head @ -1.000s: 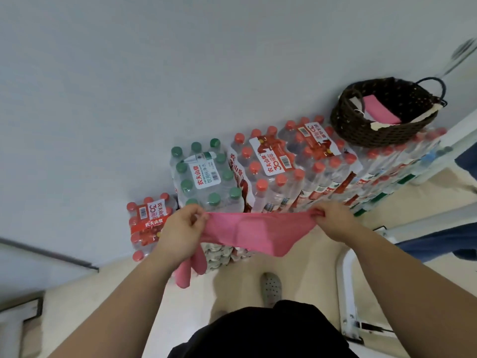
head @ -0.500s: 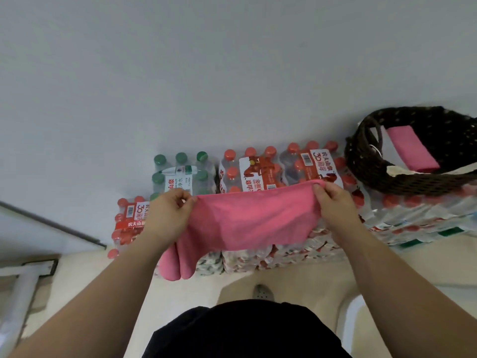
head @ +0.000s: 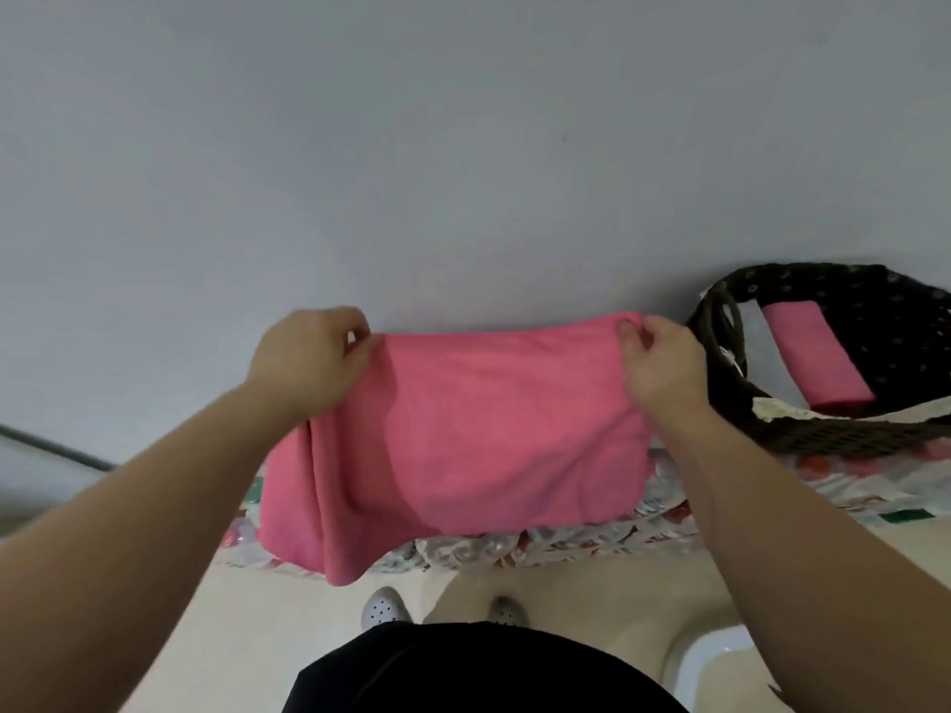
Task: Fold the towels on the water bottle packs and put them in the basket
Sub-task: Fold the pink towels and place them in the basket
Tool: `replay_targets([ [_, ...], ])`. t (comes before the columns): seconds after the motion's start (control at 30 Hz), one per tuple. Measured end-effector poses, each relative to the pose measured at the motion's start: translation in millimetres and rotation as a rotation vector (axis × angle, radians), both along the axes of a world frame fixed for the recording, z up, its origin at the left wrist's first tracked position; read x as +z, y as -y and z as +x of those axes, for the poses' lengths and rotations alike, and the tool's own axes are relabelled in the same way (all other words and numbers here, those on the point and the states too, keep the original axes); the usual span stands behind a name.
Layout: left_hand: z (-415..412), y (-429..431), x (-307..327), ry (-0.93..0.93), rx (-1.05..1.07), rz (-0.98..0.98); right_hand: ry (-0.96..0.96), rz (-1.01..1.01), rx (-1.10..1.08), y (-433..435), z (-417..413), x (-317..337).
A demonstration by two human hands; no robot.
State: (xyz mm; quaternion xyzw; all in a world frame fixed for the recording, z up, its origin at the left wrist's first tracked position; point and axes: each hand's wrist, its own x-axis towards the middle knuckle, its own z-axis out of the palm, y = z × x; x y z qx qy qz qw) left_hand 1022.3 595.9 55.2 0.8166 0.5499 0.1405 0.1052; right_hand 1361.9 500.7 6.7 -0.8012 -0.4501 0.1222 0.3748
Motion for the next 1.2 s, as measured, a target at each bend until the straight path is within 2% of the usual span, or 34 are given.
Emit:
replay_targets([
  [0.13, 23.3, -49.5, 15.2, -0.204, -0.08, 0.189, 0.158, -0.036, -0.008, -46.0, 14.5, 28.4],
  [0.23, 43.6, -53.3, -3.9, -0.326, -0.092, 0.251, 0.346, -0.177, 0.007, -53.6, -0.9, 17.1],
  [0.3, 54.3, -35.9, -28.6, -0.369, -0.101, 0.215, 0.49, -0.29, 0.088, -40.8, -25.7, -3.7],
  [0.4, 65.0, 8.9, -71.6, -0.329, -0.14, 0.065, 0.492, -0.488, 0.305, -14.3, -61.2, -44.7],
  [0.5, 74.7, 48.8, -103.1, -0.297, -0.163, -0.131, 0.507, -0.6, 0.338, -2.0, -63.0, -76.8],
  [0.6, 83.7, 61.1, -121.3, -0.316, -0.186, -0.204, 0.509, -0.592, 0.327, -1.7, -49.4, -81.3],
  [0.83, 105.3, 33.8, -123.5, -0.357, -0.279, -0.18, 0.481, -0.624, 0.321, 5.0, -30.3, -79.7],
  [1.03, 103.0, 49.4, -120.7, -0.38, -0.3, -0.168, 0.522, -0.704, 0.341, 24.4, -28.2, -72.3],
  [1.2, 96.6, 53.0, -121.1, -0.386, -0.322, -0.156, 0.592, -0.569, 0.417, 7.1, -37.0, -65.2],
])
